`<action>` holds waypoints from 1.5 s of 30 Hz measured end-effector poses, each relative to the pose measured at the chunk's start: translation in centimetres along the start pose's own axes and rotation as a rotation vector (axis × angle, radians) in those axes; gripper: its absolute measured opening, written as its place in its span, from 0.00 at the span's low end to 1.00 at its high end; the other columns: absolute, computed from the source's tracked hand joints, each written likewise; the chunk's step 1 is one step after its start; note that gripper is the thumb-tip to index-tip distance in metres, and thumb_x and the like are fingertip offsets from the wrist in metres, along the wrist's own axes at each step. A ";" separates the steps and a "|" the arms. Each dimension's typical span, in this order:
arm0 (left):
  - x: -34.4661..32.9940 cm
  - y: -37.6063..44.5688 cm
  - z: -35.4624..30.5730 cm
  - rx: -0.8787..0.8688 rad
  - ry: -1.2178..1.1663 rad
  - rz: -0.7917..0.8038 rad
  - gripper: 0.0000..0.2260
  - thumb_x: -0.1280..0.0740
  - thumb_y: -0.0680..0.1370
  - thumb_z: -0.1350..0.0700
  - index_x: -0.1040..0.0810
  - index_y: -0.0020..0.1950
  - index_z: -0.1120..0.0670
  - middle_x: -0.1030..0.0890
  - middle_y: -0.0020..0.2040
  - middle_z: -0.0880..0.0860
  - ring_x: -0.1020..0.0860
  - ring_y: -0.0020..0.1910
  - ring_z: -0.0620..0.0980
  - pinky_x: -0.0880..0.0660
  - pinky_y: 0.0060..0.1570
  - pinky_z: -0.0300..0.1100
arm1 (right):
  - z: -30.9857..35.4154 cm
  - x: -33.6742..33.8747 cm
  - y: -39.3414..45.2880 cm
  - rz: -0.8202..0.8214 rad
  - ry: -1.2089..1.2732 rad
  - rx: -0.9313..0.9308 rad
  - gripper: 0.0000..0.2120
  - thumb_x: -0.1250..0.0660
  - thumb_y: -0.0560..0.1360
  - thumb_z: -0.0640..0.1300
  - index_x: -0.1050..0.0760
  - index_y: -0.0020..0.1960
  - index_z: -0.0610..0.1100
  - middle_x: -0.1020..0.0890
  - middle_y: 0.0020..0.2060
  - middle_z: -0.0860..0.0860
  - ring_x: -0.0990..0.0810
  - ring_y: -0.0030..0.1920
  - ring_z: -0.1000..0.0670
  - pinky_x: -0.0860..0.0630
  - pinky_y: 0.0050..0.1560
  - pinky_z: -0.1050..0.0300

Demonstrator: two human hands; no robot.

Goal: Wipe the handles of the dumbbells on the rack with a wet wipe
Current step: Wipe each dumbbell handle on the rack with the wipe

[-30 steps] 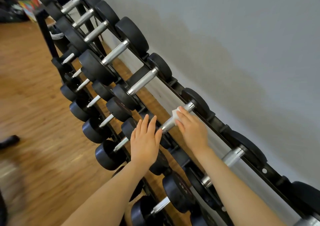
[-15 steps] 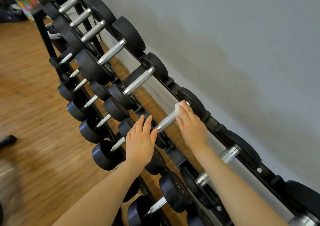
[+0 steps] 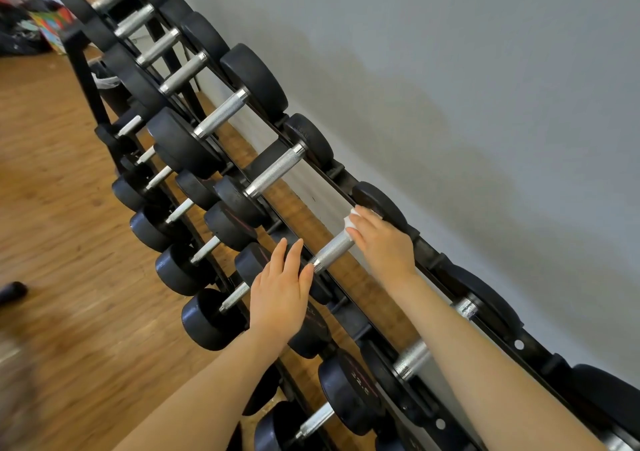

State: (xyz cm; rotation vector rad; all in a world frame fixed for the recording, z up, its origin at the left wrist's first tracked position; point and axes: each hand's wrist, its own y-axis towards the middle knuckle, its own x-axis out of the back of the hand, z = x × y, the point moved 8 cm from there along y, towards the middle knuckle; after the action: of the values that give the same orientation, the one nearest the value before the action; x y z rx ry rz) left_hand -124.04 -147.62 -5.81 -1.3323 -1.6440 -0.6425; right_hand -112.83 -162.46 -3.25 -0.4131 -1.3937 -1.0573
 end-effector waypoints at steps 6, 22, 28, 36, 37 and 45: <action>0.0 -0.1 0.0 -0.001 0.000 -0.007 0.25 0.52 0.84 0.43 0.49 0.80 0.45 0.49 0.81 0.49 0.39 0.76 0.52 0.38 0.72 0.49 | 1.3 -1.2 -0.9 0.047 0.040 0.039 0.18 0.28 0.75 0.43 0.24 0.64 0.42 0.23 0.65 0.48 0.16 0.43 0.49 0.18 0.34 0.57; 0.0 -0.1 -0.1 -0.041 0.003 -0.024 0.26 0.53 0.83 0.43 0.47 0.80 0.47 0.47 0.81 0.51 0.34 0.73 0.52 0.32 0.68 0.49 | 1.0 -0.3 -0.6 0.079 -0.064 0.004 0.25 0.26 0.71 0.41 0.26 0.66 0.40 0.25 0.66 0.45 0.18 0.53 0.47 0.19 0.39 0.58; 0.0 0.0 -0.1 -0.045 0.013 -0.024 0.25 0.52 0.83 0.43 0.47 0.80 0.48 0.47 0.81 0.51 0.34 0.73 0.52 0.31 0.68 0.48 | 0.2 0.8 -0.7 -0.055 -0.032 -0.075 0.21 0.28 0.73 0.43 0.24 0.64 0.39 0.22 0.63 0.44 0.16 0.43 0.47 0.20 0.32 0.57; -0.1 0.0 -0.1 -0.048 -0.001 -0.021 0.27 0.54 0.82 0.42 0.47 0.80 0.47 0.46 0.81 0.50 0.31 0.71 0.53 0.29 0.65 0.48 | -0.4 0.7 -0.8 -0.110 0.030 -0.144 0.19 0.27 0.73 0.40 0.23 0.63 0.40 0.21 0.62 0.46 0.16 0.50 0.46 0.17 0.38 0.53; -0.1 0.0 -0.1 -0.047 -0.005 -0.017 0.28 0.56 0.81 0.41 0.46 0.80 0.47 0.46 0.81 0.50 0.31 0.71 0.53 0.29 0.65 0.49 | 0.1 0.4 -1.0 -0.116 0.062 -0.146 0.19 0.27 0.73 0.39 0.23 0.63 0.39 0.21 0.62 0.45 0.17 0.54 0.46 0.17 0.41 0.52; -0.1 0.0 -0.3 -0.044 0.006 -0.005 0.30 0.58 0.79 0.40 0.46 0.80 0.48 0.46 0.81 0.50 0.30 0.70 0.52 0.28 0.64 0.47 | 0.5 -0.1 -1.6 -0.139 0.132 -0.176 0.17 0.33 0.77 0.43 0.24 0.65 0.40 0.22 0.64 0.46 0.18 0.56 0.47 0.19 0.45 0.57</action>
State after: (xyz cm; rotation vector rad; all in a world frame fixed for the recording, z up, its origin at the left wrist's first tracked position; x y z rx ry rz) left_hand -123.97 -147.86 -5.73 -1.3563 -1.6373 -0.6890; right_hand -114.35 -162.87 -3.80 -0.3707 -1.2305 -1.3039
